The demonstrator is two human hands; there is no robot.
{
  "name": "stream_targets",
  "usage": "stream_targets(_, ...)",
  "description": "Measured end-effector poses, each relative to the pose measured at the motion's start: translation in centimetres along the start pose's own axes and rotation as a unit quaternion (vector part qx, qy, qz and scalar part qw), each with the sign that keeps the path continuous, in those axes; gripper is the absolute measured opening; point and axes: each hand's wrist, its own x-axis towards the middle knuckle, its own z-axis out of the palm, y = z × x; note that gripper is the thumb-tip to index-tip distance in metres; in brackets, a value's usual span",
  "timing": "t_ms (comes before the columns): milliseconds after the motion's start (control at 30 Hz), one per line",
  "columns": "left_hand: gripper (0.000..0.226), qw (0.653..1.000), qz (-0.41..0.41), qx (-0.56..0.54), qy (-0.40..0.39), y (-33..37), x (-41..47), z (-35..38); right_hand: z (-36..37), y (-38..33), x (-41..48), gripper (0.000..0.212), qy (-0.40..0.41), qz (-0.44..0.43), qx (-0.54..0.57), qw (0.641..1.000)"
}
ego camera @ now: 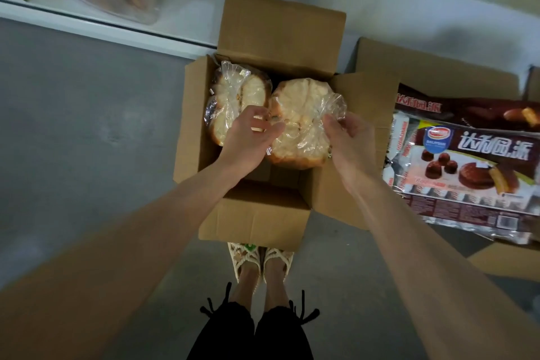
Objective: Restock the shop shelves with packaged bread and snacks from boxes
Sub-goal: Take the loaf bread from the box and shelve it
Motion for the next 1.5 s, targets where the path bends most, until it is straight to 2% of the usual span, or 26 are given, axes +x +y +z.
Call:
stream_targets(133,0.038,0.999,0.025,0.005,-0.028,3.0,-2.5,-0.8,-2.3,-2.2,-2.6,0.011,-0.025,-0.011,0.025,0.999)
stream_targets(267,0.054,0.997,0.065,0.019,-0.038,6.4,-5.6,-1.9,-5.1,-5.3,-5.5,0.017,-0.033,-0.029,0.044,0.998)
stream_targets(400,0.055,0.991,0.106,0.045,-0.065,10.1,-9.5,-3.3,-8.0,-9.5,-9.2,0.016,-0.063,-0.054,0.046,0.995)
stream_targets(600,0.067,0.965,0.194,0.144,-0.104,17.7,-16.5,-5.8,-13.2,-17.3,-16.3,0.011,-0.108,-0.104,0.041,0.988)
stream_targets(733,0.055,0.951,0.246,0.135,-0.128,22.7,-21.6,-7.5,-16.8,-22.9,-20.9,0.02,-0.115,-0.141,0.078,0.98)
stream_targets(800,0.045,0.95,0.259,0.128,-0.115,25.0,-24.0,-8.0,-18.4,-25.2,-23.1,0.015,-0.124,-0.153,0.103,0.975)
stream_targets(900,0.011,0.949,0.289,0.095,-0.082,28.1,-27.3,-8.2,-20.7,-28.1,-26.0,0.017,-0.134,-0.181,0.114,0.968)
stream_targets(933,0.009,0.949,0.296,0.081,-0.071,28.8,-28.4,-8.0,-21.4,-28.9,-26.9,0.019,-0.137,-0.189,0.115,0.966)
stream_targets(1100,0.021,0.937,0.348,0.002,-0.027,33.0,-34.3,-7.0,-26.0,-32.0,-31.2,0.039,-0.116,-0.245,0.122,0.955)
stream_targets(1233,0.025,0.92,0.391,-0.032,0.003,35.9,-38.7,-6.4,-28.5,-34.0,-34.7,0.029,-0.046,-0.302,0.105,0.946)
stream_targets(1333,0.025,0.907,0.416,-0.05,0.055,37.8,-42.0,-6.2,-29.8,-35.3,-38.3,0.01,-0.017,-0.336,0.108,0.935)
stream_targets(1367,0.025,0.899,0.429,-0.057,0.067,38.6,-43.0,-6.2,-30.3,-35.5,-39.3,0.013,-0.025,-0.335,0.118,0.935)
stream_targets(1400,0.026,0.889,0.445,-0.066,0.078,39.5,-44.0,-6.3,-30.8,-35.4,-40.1,0.026,-0.039,-0.331,0.127,0.934)
stream_targets(1500,0.027,0.865,0.481,-0.096,0.11,42.5,-47.9,-6.6,-32.4,-35.0,-42.0,0.096,-0.087,-0.338,0.116,0.93)
